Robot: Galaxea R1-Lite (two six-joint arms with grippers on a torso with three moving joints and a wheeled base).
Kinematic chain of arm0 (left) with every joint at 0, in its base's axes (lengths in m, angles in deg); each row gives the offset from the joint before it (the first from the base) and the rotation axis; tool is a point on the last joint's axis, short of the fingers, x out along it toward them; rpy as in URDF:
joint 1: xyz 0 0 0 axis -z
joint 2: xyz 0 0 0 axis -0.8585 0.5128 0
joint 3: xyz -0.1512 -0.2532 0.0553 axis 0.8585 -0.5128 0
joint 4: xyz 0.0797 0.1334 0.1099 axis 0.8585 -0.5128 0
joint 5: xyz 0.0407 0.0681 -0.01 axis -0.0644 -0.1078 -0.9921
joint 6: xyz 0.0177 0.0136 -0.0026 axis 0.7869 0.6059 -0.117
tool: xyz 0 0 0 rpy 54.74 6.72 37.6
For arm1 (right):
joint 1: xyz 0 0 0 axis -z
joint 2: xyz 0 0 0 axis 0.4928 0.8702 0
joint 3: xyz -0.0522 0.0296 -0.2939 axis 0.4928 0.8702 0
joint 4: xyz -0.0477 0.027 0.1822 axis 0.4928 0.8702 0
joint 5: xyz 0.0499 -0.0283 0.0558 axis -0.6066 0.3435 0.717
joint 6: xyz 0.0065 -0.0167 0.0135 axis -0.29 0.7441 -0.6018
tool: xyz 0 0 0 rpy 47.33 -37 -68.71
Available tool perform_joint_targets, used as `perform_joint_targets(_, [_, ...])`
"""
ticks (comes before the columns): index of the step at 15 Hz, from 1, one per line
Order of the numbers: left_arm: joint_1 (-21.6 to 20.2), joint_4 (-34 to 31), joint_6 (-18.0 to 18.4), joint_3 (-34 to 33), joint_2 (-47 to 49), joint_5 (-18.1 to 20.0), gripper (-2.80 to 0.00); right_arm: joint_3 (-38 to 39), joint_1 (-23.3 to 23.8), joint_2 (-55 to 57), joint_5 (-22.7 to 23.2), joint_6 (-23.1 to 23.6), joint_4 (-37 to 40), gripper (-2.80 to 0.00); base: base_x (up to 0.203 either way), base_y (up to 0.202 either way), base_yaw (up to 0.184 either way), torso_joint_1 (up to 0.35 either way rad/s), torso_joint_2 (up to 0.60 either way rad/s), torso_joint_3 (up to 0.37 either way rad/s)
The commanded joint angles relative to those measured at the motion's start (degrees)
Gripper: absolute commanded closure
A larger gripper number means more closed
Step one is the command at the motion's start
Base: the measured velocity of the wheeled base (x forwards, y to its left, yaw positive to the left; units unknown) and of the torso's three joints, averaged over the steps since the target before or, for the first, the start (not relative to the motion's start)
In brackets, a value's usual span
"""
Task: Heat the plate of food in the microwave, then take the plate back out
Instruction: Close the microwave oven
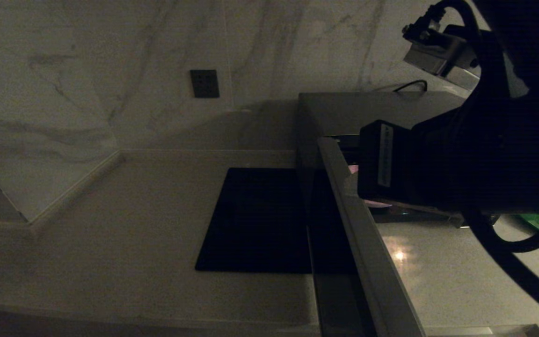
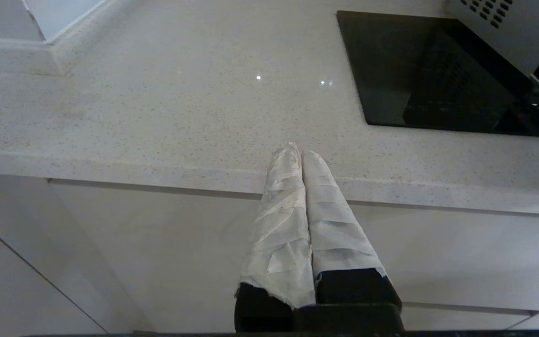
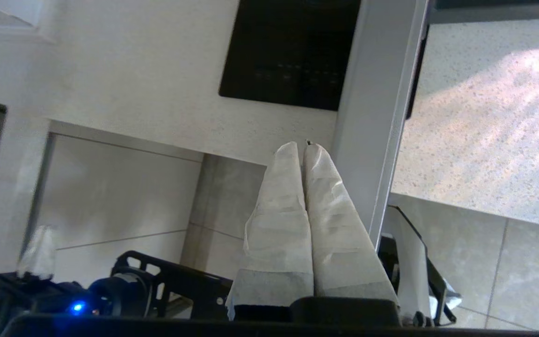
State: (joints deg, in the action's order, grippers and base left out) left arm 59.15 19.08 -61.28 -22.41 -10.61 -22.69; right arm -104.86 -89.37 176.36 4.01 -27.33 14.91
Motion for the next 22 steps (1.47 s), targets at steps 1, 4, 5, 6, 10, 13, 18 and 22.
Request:
perform_joint_targets(1, [0.0, 0.0, -0.1, 0.0, 0.0, 0.0, 0.00, 1.3, 0.1, 0.4, -0.2, -0.3, 0.2, 0.00, 0.000, 0.000, 0.000, 0.000, 0.00, 0.000])
perform_joint_targets(4, [0.0, 0.0, -0.1, 0.0, 0.0, 0.0, 0.00, 2.8, 0.1, 1.0, -0.1, -0.3, 0.1, 0.00, 0.000, 0.000, 0.000, 0.000, 0.00, 0.000])
perform_joint_targets(5, [0.0, 0.0, -0.1, 0.0, 0.0, 0.0, 0.00, 3.4, 0.1, 1.0, -0.2, -0.3, 0.1, 0.00, 0.000, 0.000, 0.000, 0.000, 0.00, 0.000])
perform_joint_targets(6, [0.0, 0.0, -0.1, 0.0, 0.0, 0.0, 0.00, 4.0, 0.1, 1.1, -0.1, -0.3, 0.1, 0.00, 0.000, 0.000, 0.000, 0.000, 0.00, 0.000])
perform_joint_targets(10, [0.0, 0.0, -0.1, 0.0, 0.0, 0.0, 0.00, 5.5, 0.0, 1.2, 0.1, -0.3, 0.1, 0.00, 0.000, 0.000, 0.000, 0.000, 0.00, 0.000])
perform_joint_targets(13, [0.0, 0.0, -0.1, 0.0, 0.0, 0.0, 0.00, 6.3, -0.3, 1.2, 0.9, -0.3, 0.1, 0.00, 0.000, 0.000, 0.000, 0.000, 0.00, 0.000])
perform_joint_targets(18, [0.0, 0.0, -0.1, 0.0, 0.0, 0.0, 0.00, 9.5, -0.2, 0.4, -0.4, -1.0, 0.1, 0.00, 0.000, 0.000, 0.000, 0.000, 0.00, 0.000])
perform_joint_targets(22, [0.0, 0.0, -0.1, 0.0, 0.0, 0.0, 0.00, 11.8, 2.0, -0.2, -5.2, -1.9, 0.1, 0.00, 0.000, 0.000, 0.000, 0.000, 0.00, 0.000])
